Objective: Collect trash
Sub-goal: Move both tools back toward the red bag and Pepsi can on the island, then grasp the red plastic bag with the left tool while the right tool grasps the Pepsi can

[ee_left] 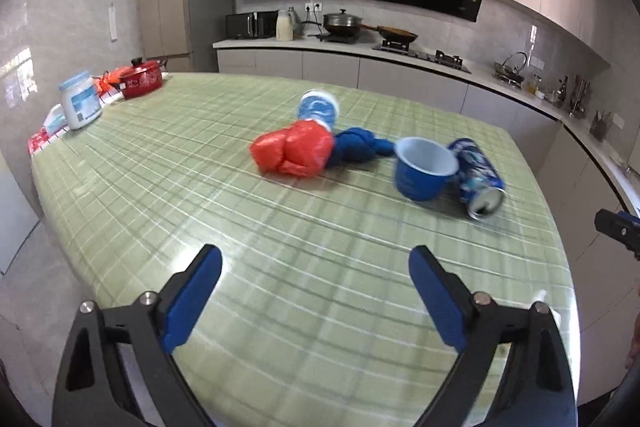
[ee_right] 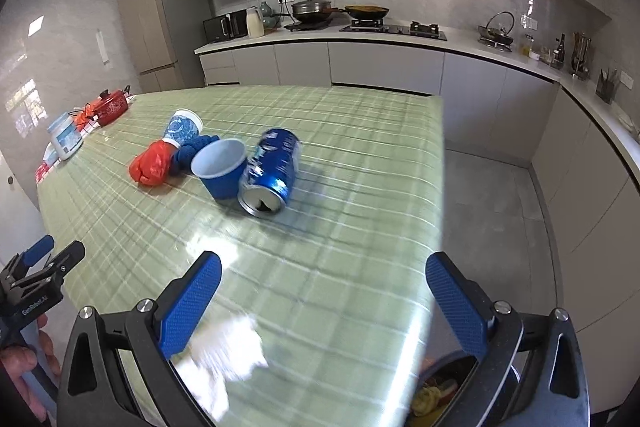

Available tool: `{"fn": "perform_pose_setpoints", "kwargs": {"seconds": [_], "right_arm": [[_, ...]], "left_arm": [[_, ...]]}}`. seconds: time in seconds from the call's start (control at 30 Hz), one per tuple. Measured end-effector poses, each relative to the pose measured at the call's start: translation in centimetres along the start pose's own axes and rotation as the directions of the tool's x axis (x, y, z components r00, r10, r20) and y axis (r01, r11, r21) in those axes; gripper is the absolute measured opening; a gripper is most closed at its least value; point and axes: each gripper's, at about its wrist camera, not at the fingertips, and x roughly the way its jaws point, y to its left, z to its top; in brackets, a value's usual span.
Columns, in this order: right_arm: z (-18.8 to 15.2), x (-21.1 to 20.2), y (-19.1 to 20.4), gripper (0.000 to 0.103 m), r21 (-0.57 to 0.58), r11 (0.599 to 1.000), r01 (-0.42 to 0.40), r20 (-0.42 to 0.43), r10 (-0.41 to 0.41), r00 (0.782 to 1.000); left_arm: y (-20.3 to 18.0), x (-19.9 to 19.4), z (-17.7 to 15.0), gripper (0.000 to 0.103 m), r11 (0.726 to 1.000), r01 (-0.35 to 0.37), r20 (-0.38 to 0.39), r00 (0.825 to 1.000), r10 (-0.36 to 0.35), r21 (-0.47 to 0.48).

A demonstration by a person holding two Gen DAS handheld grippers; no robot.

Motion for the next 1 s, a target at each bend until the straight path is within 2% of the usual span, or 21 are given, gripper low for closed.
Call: {"fn": "perform_pose_setpoints", "kwargs": {"seconds": [0.1, 0.2, 0.4, 0.47, 0.57, 0.8, 1.0], "right_arm": [[1.1, 1.8, 1.7, 0.098, -0.002, 1.000, 0.005, -0.015, -0.005, 1.000], [2.0, 3.6, 3.1, 0.093, 0.000, 1.000, 0.007, -0.040, -0.007, 0.999], [3.6, 6.8, 5.6, 0.090, -0.006, 1.000, 0.031, -0.081, -0.031, 0.996], [4.1, 7.8, 6.2, 0.089, -0.005, 0.999, 0.040, -0.093, -0.040, 0.995], [4.7, 8.7, 6.5, 0.081, 0.003, 0.999, 0.049, -0.113, -0.049, 0.992], [5.4, 9.5, 6.7, 0.081, 0.011, 0.997, 0.080, -0.132, -0.078, 0.988], [5.4, 10.6, 6.6, 0.081, 0.010, 0.996, 0.094, -0.155, -0.091, 0.984]], "left_arm": [[1.4, 1.6, 1.1, 0.094, 1.000, -0.004, 0.003, 1.000, 0.004, 0.022], [2.5, 3.2, 2.3, 0.089, 0.999, 0.054, -0.023, 0.998, -0.054, 0.004], [3.8, 7.1, 4.7, 0.089, 0.996, 0.088, -0.078, 0.993, -0.086, 0.021], [4.0, 7.8, 5.2, 0.085, 0.994, 0.103, -0.079, 0.992, -0.100, 0.031], [4.1, 8.5, 5.7, 0.083, 0.992, 0.118, -0.086, 0.990, -0.113, 0.054], [4.9, 10.6, 5.6, 0.083, 0.987, 0.155, -0.127, 0.981, -0.150, 0.032], [4.3, 11.5, 5.7, 0.083, 0.985, 0.155, -0.138, 0.980, -0.145, 0.070]]}}
